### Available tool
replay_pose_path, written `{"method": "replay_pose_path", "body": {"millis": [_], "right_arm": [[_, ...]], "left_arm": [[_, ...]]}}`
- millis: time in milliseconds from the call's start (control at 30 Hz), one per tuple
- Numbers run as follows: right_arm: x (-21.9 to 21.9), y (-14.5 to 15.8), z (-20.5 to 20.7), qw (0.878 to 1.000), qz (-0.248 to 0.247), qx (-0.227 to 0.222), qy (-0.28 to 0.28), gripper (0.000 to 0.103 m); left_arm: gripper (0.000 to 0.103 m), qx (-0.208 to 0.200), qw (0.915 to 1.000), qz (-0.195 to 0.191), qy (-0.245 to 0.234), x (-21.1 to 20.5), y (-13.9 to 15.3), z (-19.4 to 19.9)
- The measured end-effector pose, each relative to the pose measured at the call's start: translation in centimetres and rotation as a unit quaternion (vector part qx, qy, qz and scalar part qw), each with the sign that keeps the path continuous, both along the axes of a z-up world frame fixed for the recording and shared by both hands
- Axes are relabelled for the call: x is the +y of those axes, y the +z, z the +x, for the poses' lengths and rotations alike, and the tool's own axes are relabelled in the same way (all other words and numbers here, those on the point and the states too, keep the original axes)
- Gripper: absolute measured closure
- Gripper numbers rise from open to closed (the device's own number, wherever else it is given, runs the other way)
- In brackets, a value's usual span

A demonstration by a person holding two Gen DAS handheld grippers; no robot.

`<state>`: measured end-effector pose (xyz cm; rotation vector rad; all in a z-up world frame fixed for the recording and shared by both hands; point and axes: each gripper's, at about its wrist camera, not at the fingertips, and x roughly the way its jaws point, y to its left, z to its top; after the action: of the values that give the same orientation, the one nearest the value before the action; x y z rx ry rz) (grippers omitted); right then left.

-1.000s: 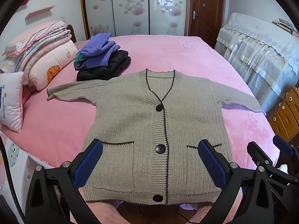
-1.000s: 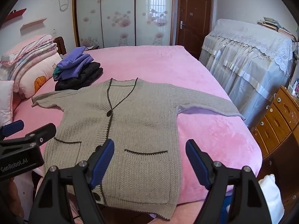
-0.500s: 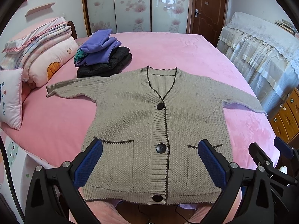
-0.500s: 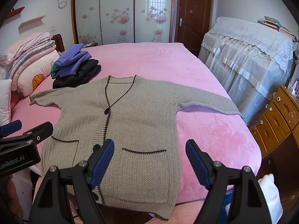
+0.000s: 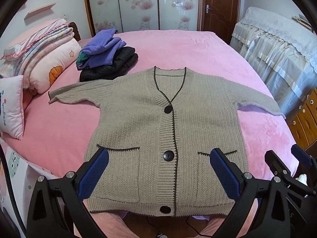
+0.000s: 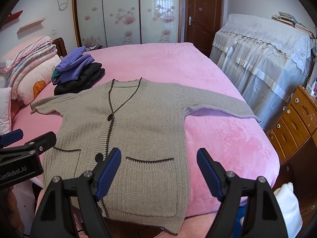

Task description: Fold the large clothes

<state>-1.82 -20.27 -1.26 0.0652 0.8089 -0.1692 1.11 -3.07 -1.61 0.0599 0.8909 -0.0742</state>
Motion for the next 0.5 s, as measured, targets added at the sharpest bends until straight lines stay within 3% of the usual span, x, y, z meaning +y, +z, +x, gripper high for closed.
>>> {"method": "replay_pose_path", "body": {"millis": [500], "right_arm": [[-2.1, -0.8, 0.4, 1.0, 0.007, -0.01, 0.002, 0.024]], "left_arm": [[0.001, -0.017, 0.9997, 0.018, -0.005, -2.4, -0.1, 0.0]]}}
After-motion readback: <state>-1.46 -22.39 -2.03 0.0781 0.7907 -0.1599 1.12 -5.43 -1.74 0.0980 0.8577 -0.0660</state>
